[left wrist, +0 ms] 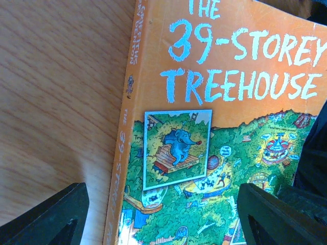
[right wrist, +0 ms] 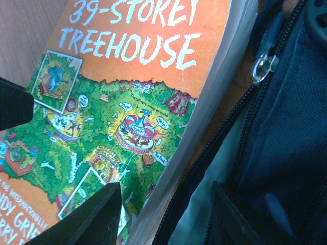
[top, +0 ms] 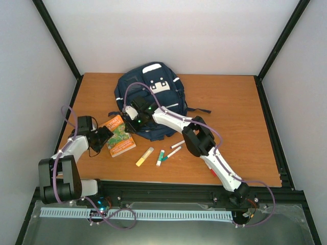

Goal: Pack the student bag
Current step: Pick up the book from the center of the board.

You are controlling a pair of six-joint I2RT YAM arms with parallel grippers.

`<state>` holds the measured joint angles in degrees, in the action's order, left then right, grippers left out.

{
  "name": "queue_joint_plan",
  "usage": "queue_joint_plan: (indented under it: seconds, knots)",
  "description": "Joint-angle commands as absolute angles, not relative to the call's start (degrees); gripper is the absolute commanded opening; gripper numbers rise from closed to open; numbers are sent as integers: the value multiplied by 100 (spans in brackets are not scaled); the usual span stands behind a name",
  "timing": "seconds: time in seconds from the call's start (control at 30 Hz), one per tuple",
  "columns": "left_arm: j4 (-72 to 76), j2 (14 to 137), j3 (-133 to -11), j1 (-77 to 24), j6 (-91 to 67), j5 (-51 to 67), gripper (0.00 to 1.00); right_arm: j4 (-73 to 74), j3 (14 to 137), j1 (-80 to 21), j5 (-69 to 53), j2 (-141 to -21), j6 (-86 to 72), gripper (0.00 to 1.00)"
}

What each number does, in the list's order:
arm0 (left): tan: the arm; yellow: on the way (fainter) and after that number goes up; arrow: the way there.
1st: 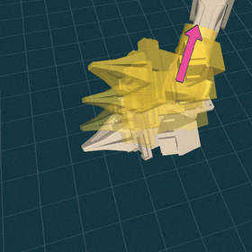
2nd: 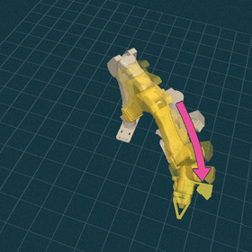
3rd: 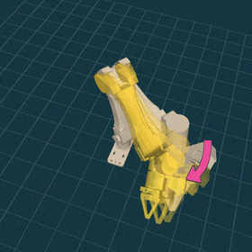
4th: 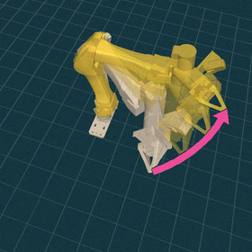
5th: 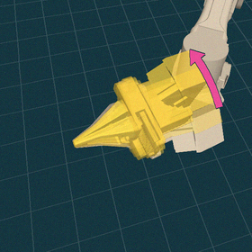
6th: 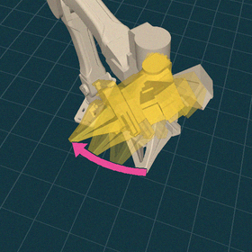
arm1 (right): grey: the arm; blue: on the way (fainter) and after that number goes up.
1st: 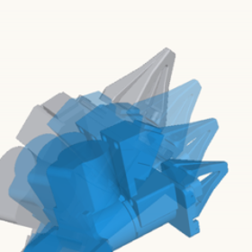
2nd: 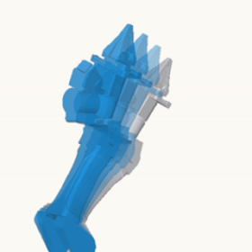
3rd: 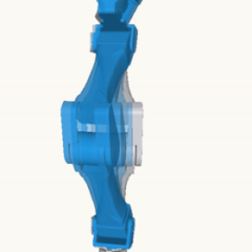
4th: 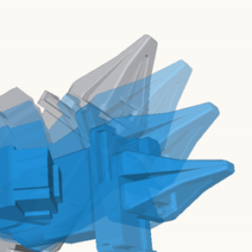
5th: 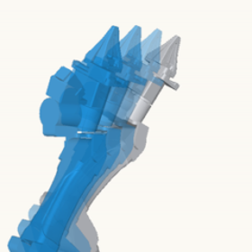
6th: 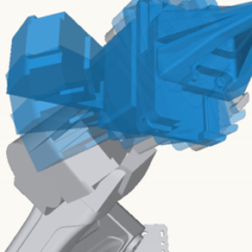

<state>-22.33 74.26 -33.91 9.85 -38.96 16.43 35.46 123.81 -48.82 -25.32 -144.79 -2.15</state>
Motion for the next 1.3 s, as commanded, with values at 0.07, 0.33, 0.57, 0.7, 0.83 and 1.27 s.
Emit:
queue_joint_plan:
  seconds: [0.07, 0.33, 0.57, 0.7, 0.83, 1.27]
  knots:
    - [-2418, 7178, -3411, 965, -3785, 1483, 82, 3888, 12172, -4830, -2601, -13737, -326, 50]
    - [-2614, 6950, -3591, 969, -3542, 1574, 84, 3308, 10482, -4941, -3081, -12676, -544, 44]
    - [-2559, 6928, -3612, 972, -3511, 1574, 85, 3403, 9969, -5150, -3041, -12732, -357, 36]
    - [-2553, 6978, -3610, 970, -3506, 1582, 85, 3584, 10372, -5150, -2780, -13084, -387, 43]
    - [-2501, 6987, -3590, 972, -3532, 1584, 86, 3675, 10753, -5134, -2487, -13422, -454, 50]
    - [-2396, 7147, -3504, 972, -3590, 1646, 84, 3805, 12469, -4860, -3027, -14675, -1019, 53]
